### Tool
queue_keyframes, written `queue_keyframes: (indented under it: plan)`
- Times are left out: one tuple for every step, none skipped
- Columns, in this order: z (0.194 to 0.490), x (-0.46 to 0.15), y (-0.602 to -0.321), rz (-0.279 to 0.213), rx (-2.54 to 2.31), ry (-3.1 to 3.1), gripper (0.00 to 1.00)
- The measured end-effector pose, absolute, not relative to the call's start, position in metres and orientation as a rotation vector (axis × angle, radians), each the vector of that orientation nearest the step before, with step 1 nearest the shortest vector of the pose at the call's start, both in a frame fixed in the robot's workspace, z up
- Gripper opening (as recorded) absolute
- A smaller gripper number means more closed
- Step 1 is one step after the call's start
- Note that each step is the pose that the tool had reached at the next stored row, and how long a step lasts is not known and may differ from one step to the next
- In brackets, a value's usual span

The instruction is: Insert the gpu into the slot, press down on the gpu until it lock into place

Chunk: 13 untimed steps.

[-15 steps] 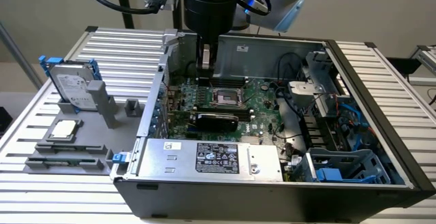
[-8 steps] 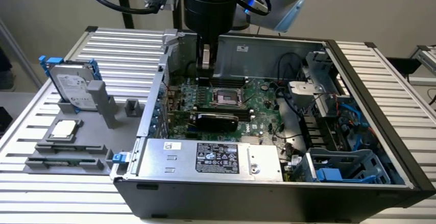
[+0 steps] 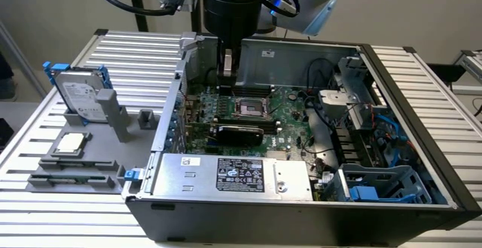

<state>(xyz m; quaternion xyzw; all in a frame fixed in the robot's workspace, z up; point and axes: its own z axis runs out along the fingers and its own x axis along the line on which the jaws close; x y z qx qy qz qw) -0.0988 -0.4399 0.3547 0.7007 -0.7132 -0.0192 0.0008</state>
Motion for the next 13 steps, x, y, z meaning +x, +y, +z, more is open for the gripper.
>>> queue_keyframes:
  plan:
    - [0.3547,-0.0988,-0.4399,-0.06,2.2,-2.239,0.11]
    - [0.3547,-0.0988,-0.4399,-0.06,2.2,-2.239,0.11]
    - [0.3547,-0.0988,-0.4399,-0.06,2.2,-2.239,0.11]
    - [0.3547,-0.0988,-0.4399,-0.06,2.2,-2.239,0.11]
    - [0.3547,-0.0988,-0.4399,-0.06,2.2,-2.239,0.11]
    - [0.3547,-0.0988,-0.4399,-0.06,2.2,-2.239,0.11]
    - [0.3547,-0.0988,-0.4399,-0.06,2.2,-2.239,0.11]
    - [0.3547,-0.0988,-0.4399,-0.06,2.2,-2.239,0.11]
    - [0.3547,-0.0988,-0.4399,-0.06,2.2,-2.239,0.11]
    - [0.3547,-0.0988,-0.4399,-0.06,2.2,-2.239,0.11]
    - [0.3547,-0.0988,-0.4399,-0.06,2.2,-2.239,0.11]
    - [0.3547,-0.0988,-0.4399,-0.06,2.2,-2.239,0.11]
    - [0.3547,-0.0988,-0.4399,-0.06,2.2,-2.239,0.11]
